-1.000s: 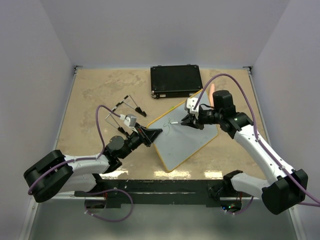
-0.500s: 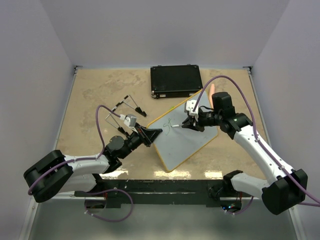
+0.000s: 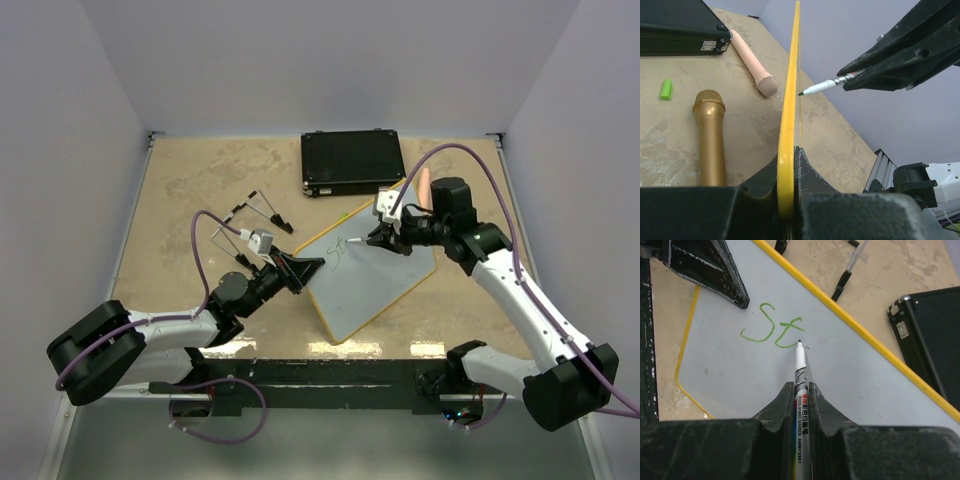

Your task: Write a sentence on the whiteboard

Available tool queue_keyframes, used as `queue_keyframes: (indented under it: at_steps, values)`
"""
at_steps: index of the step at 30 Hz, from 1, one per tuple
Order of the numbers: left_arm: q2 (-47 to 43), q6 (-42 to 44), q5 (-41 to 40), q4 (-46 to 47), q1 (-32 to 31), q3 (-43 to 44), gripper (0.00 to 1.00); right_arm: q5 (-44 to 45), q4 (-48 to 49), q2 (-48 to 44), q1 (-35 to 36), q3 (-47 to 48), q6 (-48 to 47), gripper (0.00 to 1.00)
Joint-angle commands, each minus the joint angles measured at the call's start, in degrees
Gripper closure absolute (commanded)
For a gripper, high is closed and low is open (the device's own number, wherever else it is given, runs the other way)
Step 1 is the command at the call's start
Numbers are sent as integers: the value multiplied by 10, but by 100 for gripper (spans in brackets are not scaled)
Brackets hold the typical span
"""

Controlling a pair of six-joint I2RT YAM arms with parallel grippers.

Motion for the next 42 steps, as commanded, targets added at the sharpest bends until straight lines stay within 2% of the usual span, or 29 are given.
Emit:
queue_keyframes:
  at_steps: [1,13,42]
  values:
    - [1,46,23,-24,-2,-12,100,-7,17,-17,-6,44,16,100]
    - [2,47,26,-24,-1,-11,100,5,38,-7,-7,17,24,100]
    - [3,46,27,-21,0,-12,100,17,-20,-6,-7,-12,-31,100]
